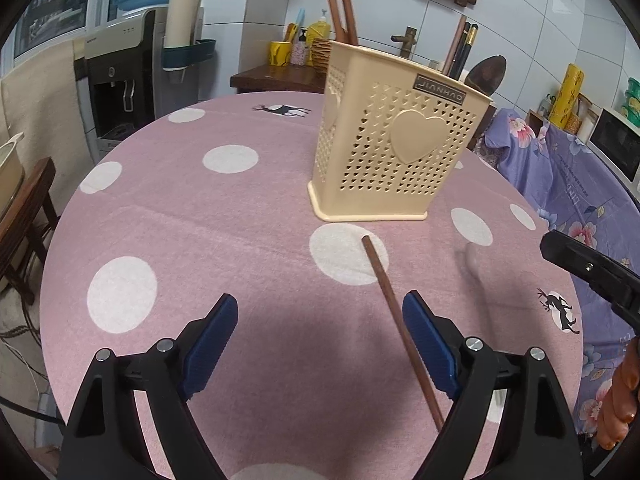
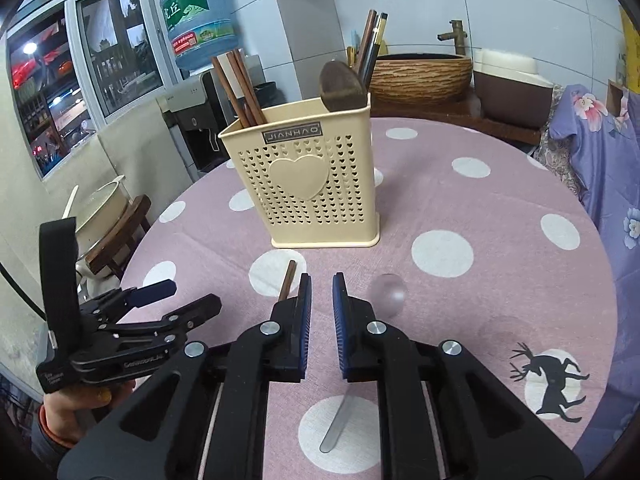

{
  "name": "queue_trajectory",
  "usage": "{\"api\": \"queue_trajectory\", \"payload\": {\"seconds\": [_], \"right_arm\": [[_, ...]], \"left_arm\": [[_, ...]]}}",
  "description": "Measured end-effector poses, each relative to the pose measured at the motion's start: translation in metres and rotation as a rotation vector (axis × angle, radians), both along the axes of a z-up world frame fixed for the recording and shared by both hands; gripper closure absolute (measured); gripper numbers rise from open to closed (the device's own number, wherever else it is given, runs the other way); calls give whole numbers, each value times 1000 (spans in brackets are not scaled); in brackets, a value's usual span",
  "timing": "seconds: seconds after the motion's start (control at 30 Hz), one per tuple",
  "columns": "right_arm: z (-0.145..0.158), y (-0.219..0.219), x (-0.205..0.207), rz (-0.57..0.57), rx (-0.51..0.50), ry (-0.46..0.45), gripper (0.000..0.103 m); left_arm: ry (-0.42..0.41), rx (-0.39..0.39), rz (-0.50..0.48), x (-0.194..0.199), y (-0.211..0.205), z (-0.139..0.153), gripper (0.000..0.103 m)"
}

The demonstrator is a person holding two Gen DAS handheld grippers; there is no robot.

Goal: Organize utensils
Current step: 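Grasp the plastic spoon with the right tool while the left tool grasps the brown chopstick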

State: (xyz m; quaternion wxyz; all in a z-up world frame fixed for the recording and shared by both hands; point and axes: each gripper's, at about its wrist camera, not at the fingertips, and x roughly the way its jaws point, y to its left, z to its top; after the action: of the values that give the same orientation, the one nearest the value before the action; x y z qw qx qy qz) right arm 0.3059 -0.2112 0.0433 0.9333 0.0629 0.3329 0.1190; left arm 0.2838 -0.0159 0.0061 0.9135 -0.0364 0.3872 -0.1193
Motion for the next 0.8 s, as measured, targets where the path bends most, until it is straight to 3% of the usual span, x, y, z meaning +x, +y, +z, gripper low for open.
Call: {"api": "queue_trajectory", "payload": {"seconds": [0.13,0.2,0.27,0.3,0.57,0.8], "right_arm": [[-3,-9,4,-39,-25,-9,90],[-9,-19,10,-83,-45,13,84],[-19,-34,17,-157,-77,48,55],[-24,-39,21,-185,-78,68,53],[-63,-20,41,-170,-127,202,53],[-79,-3,67,-230,-203,252,53]], "left_arm": [[-7,3,0,2,-3,2,20],[-8,3,8,0,-1,3,20],[-9,1,14,-1,2,3,20],[-11,2,16,-1,2,3,20],[-3,-5,17,0,1,0,20],[6,-7,27,-1,7,-3,20]]}}
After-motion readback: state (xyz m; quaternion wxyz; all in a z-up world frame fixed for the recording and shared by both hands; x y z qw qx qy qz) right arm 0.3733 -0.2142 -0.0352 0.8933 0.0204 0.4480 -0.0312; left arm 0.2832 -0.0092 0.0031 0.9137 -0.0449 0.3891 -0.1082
